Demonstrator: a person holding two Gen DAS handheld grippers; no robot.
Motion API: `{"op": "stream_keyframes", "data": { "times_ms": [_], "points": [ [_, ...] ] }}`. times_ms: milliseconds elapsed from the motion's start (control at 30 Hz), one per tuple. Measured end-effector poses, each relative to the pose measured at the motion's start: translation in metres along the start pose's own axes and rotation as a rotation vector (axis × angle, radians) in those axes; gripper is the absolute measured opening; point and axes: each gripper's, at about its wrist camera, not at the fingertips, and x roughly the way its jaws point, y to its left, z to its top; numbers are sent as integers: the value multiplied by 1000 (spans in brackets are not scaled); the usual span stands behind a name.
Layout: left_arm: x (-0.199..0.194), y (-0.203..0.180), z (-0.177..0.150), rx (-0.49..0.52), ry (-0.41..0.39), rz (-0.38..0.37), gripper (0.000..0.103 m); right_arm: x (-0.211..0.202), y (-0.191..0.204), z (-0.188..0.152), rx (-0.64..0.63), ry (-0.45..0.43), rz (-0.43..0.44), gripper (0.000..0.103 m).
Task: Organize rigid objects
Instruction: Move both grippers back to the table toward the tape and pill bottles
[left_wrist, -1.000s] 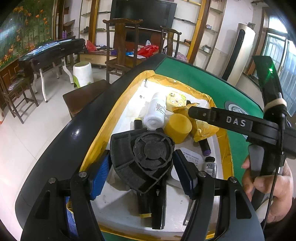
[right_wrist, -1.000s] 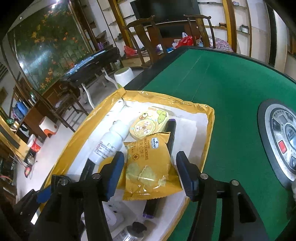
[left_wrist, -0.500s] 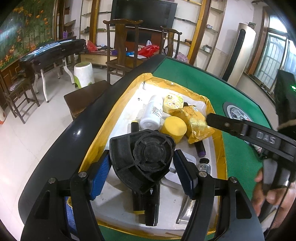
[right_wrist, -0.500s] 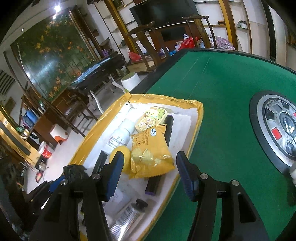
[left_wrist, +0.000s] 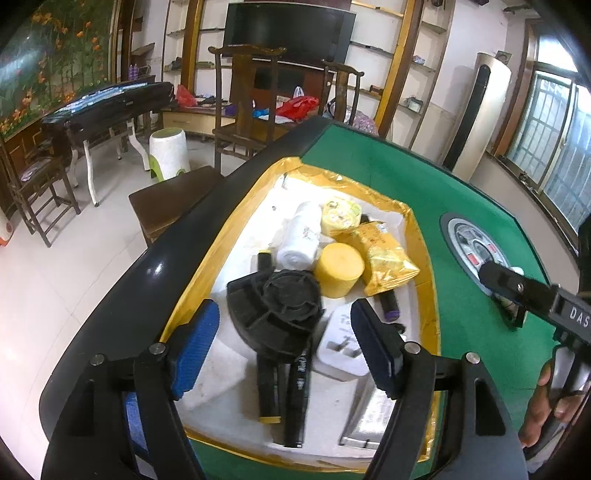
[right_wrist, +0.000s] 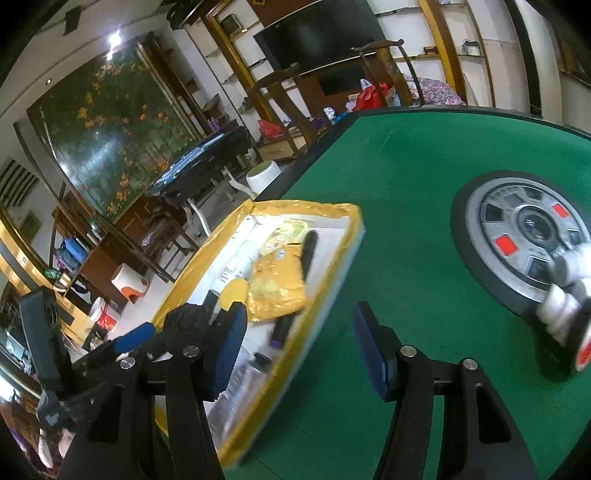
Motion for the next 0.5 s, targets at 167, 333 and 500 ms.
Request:
{"op": "stream_keyframes", "data": {
  "times_ms": [167,333,500],
  "points": [
    [-7,-22,0,36,-18,-33,74,-29,-36,-7,39,-47,-44,55],
    [-15,-64,-7,103,-38,-102,74,-66,-91,-6,116,-124,-132,55],
    [-11,-122,-26,251,6,-184,74,-86,-159,6,251,-164,-196,62]
  ]
}}
